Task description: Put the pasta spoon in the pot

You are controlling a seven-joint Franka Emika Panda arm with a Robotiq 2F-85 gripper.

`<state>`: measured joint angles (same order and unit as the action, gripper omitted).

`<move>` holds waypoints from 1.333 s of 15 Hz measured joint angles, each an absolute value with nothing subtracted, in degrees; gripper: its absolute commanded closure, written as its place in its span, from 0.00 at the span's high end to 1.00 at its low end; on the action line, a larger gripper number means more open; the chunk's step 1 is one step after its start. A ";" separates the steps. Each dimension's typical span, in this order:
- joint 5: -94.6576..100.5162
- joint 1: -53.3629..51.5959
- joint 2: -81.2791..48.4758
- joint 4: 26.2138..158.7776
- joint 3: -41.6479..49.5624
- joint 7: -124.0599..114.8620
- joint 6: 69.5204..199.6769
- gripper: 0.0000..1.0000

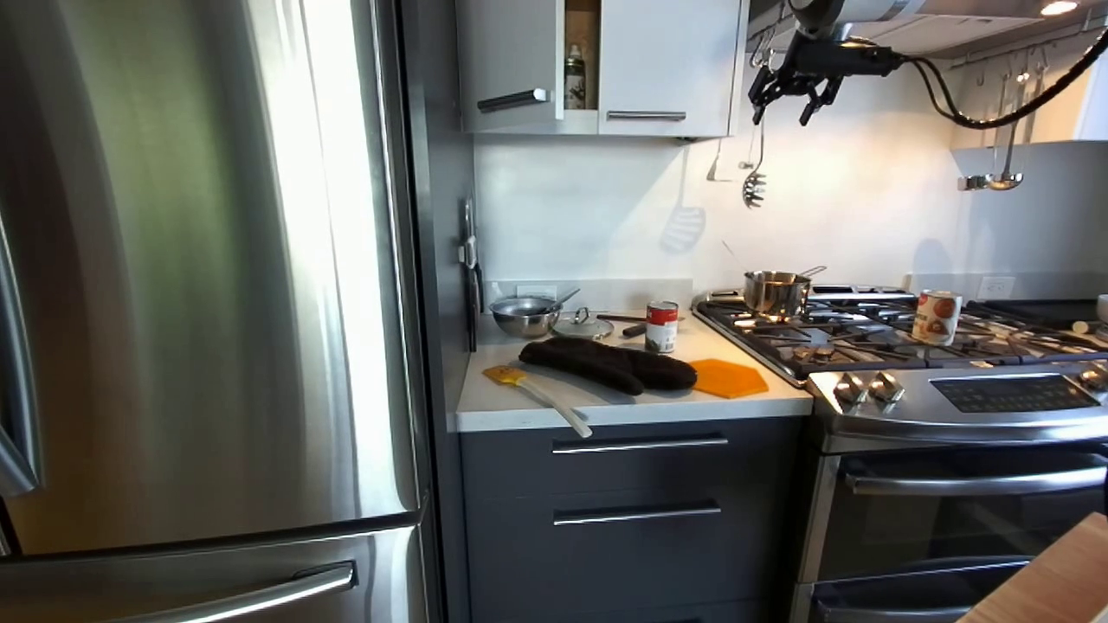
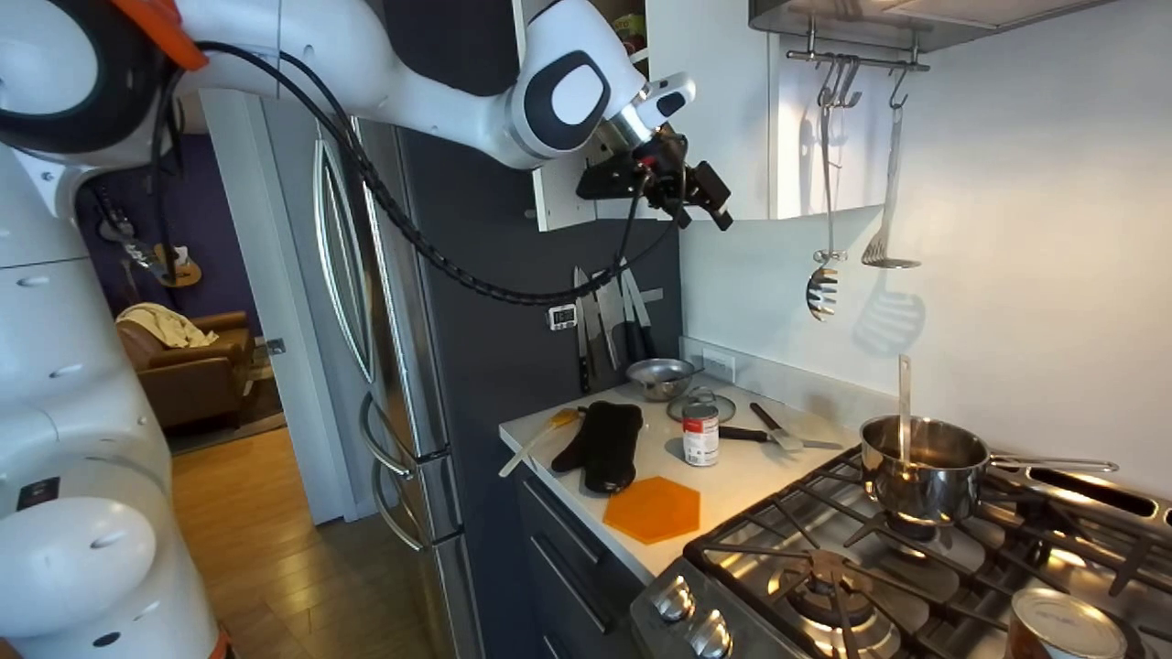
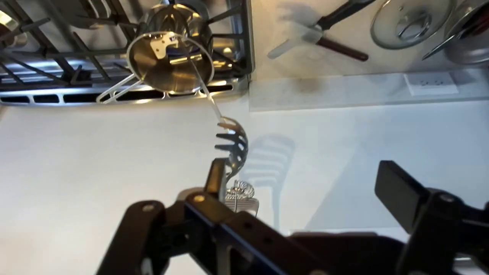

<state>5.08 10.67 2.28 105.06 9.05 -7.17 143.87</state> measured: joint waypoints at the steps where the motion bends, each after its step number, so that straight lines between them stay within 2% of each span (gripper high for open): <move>1: 4.86 10.84 0.95 103.91 9.68 -6.76 145.79 1.00; 3: 2.88 11.28 -1.84 101.28 10.65 -5.01 149.54 1.00; 13: 2.79 11.20 -2.74 100.34 10.79 -5.02 150.86 1.00; 20: -0.05 12.78 -10.24 94.42 12.17 -5.17 164.90 1.00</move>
<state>-0.05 12.78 -10.24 94.42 12.17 -5.17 164.90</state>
